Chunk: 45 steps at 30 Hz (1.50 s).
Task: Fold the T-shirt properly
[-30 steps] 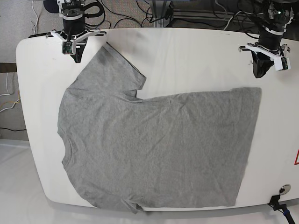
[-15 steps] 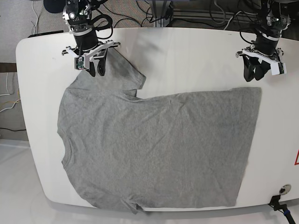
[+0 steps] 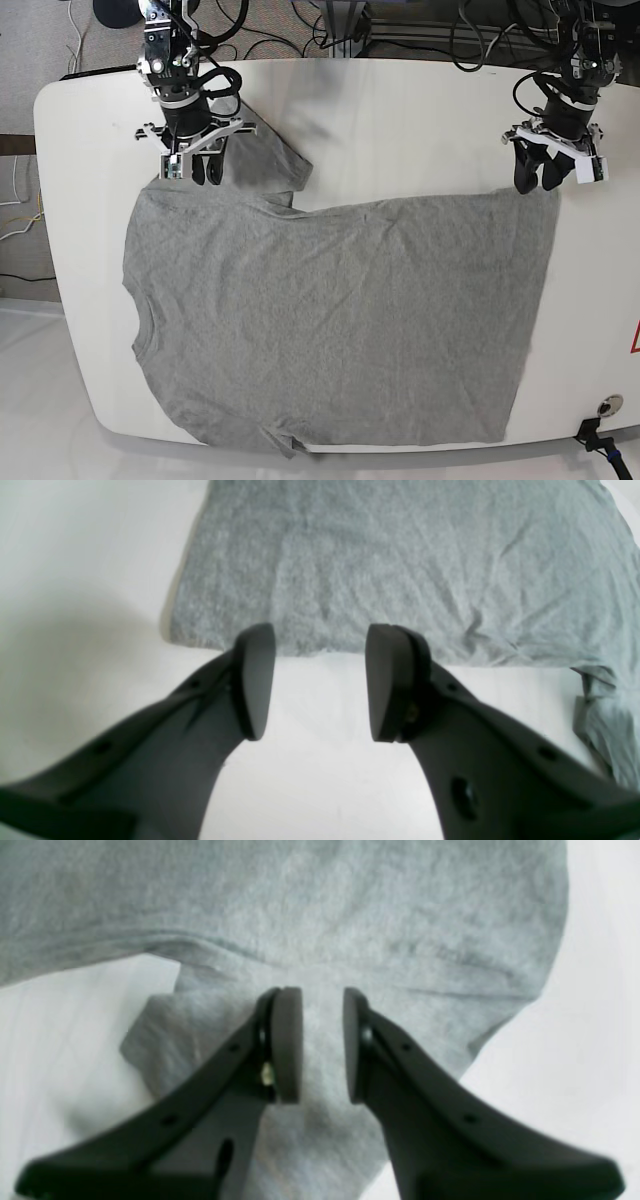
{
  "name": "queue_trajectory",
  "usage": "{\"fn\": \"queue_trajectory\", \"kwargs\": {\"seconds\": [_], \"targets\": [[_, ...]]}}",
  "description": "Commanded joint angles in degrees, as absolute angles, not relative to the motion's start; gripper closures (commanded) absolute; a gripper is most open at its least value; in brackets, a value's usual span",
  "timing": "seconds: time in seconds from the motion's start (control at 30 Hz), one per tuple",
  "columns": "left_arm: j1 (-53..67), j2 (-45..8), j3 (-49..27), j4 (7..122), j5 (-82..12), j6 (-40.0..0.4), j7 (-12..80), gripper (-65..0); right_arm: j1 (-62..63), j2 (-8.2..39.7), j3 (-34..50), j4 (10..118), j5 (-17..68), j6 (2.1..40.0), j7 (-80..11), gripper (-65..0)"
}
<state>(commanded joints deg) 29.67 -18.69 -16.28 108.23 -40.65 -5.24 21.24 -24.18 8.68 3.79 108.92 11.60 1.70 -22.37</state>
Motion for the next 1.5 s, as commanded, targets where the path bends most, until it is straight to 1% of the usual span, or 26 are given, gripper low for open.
{"fn": "queue_trajectory", "kwargs": {"seconds": [0.07,0.1,0.27,0.47,0.63,0.77,0.93,1.1,1.27,1.4,1.5], "targets": [[28.41,-18.51,-15.91,106.96,-40.97,-5.1,21.59,-27.3,-24.22,8.63,3.7,108.41,11.61,1.93,-21.96,-7.5],[28.24,-19.06,-15.8,108.01,-40.64,-5.33,21.6,-29.6,-24.33,8.81,4.27,109.43,10.82,1.71,-22.57,-12.4],[23.35,-21.15,-15.0,108.46,-39.84,-5.2,22.18,-30.3,-23.91,8.92,4.73,109.58,10.45,1.81,-22.2,-12.4],[15.48,-23.03,-8.58,107.01,-37.59,-5.24,24.17,-29.5,-23.5,9.0,5.01,109.54,10.26,1.76,-23.96,-12.2],[10.03,-24.6,-3.57,100.57,-36.81,-5.32,24.26,-29.7,-23.71,9.02,5.39,109.55,10.22,1.76,-25.19,-12.1],[7.44,-24.41,-1.96,97.38,-36.97,-5.61,24.26,-29.9,-23.49,8.9,5.66,109.69,10.34,1.95,-26.21,-12.3],[6.65,-23.94,-1.43,96.77,-36.88,-5.71,24.16,-30.2,-23.26,9.1,5.74,109.48,10.19,1.88,-26.27,-12.4],[6.27,-23.62,-1.73,96.38,-37.15,-5.61,24.6,-29.9,-22.41,9.06,6.13,109.68,9.69,2.02,-26.72,-9.6],[5.42,-23.65,-2.15,95.07,-37.55,-5.95,24.72,-30.0,-21.43,9.05,6.09,109.67,9.41,1.98,-27.98,-2.5],[4.48,-23.8,-1.26,93.75,-37.29,-5.84,24.78,-30.5,-21.31,9.11,6.37,109.94,11.6,1.91,-29.04,-1.4],[4.21,-23.74,0.28,93.16,-36.02,-5.66,24.69,-30.8,-21.55,9.33,6.5,110.03,15.08,2.07,-30.0,-0.8]]}}
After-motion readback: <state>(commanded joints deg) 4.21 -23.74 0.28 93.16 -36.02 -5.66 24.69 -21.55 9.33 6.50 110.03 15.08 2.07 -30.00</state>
